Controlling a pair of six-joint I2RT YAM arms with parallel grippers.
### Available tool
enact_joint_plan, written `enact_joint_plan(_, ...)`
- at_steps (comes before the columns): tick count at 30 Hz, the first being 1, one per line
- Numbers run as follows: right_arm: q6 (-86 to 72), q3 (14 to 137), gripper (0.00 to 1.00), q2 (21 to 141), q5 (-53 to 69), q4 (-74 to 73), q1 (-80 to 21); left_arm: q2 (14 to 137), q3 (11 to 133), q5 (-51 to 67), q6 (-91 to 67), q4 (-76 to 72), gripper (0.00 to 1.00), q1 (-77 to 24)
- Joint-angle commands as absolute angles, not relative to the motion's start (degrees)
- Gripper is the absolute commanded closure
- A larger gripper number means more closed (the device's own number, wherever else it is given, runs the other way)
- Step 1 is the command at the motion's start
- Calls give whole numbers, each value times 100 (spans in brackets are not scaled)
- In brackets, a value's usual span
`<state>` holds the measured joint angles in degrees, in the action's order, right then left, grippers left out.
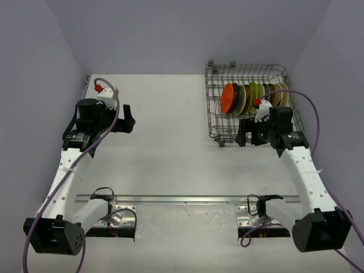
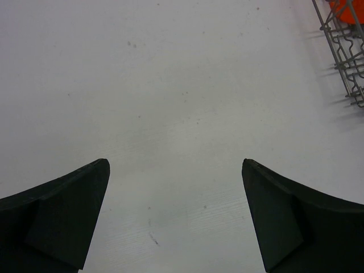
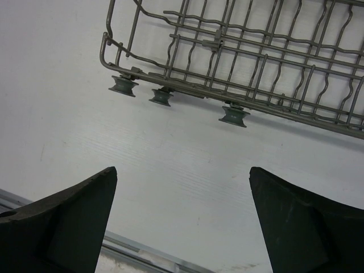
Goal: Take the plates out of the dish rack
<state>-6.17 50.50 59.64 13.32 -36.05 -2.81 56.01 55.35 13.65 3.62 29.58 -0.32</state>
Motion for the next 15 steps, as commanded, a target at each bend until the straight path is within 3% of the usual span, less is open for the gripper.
enact_joint_plan(1, -658, 5333, 1, 5945, 1100, -3478, -272, 5499, 5582, 1367, 338, 2668, 0, 0)
enact_joint_plan(9, -754, 6132, 1, 6631, 1028, -3794, -346, 5576, 5611, 1407, 308, 2677, 0, 0)
enact_joint_plan(15, -1026, 7201, 9, 7621, 835, -3826, -544, 5653, 5670, 1267, 271, 2698, 0, 0)
